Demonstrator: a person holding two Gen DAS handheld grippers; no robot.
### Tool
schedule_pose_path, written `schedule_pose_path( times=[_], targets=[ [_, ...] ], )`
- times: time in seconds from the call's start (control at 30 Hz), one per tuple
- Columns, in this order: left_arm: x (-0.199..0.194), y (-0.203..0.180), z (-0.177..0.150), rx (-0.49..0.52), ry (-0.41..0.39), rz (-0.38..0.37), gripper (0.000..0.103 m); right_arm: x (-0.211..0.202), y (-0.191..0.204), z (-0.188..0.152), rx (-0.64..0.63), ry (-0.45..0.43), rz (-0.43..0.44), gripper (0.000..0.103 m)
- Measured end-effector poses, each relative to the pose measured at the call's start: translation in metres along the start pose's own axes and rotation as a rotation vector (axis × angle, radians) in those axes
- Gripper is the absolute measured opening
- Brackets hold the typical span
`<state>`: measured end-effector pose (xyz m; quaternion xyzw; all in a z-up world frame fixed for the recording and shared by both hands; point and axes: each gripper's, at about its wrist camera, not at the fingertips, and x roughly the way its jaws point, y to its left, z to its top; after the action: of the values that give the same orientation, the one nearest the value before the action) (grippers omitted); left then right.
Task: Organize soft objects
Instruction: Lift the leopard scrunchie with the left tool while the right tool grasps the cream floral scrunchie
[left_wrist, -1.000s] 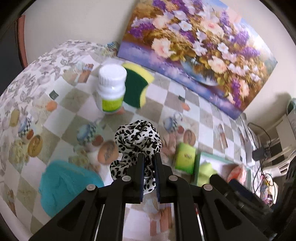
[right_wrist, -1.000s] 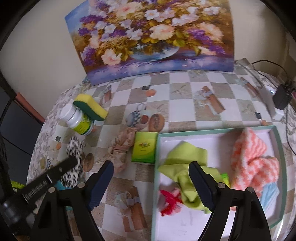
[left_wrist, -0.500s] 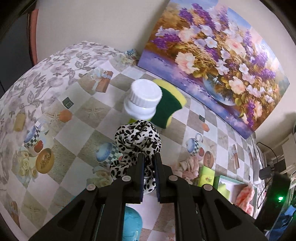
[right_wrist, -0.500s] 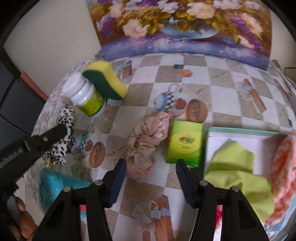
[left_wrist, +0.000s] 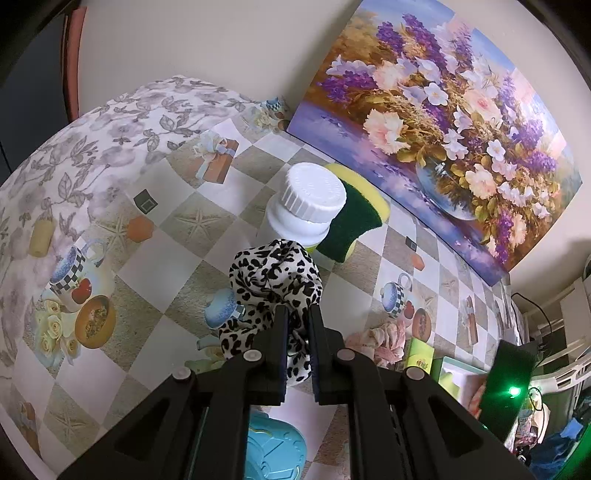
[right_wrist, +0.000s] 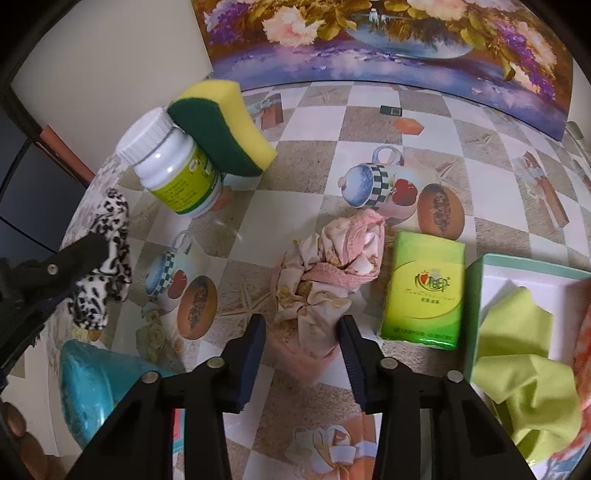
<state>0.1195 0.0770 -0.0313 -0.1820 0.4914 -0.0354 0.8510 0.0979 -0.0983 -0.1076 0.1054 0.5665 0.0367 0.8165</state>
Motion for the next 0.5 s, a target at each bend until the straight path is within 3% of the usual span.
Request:
schedule_pose_path(
  times=[0.23, 0.5],
  targets=[
    [0.002, 0.000, -0.001, 0.002, 0.011, 0.010, 0.010, 0.007, 0.003, -0.001, -0.034, 0.001, -0.037, 0.017],
    [-0.002, -0.004, -0.002, -0.002, 0.024, 0.005, 0.010, -0.008, -0.002, -0.004, -0.026, -0.013, -0.013, 0.013]
  ],
)
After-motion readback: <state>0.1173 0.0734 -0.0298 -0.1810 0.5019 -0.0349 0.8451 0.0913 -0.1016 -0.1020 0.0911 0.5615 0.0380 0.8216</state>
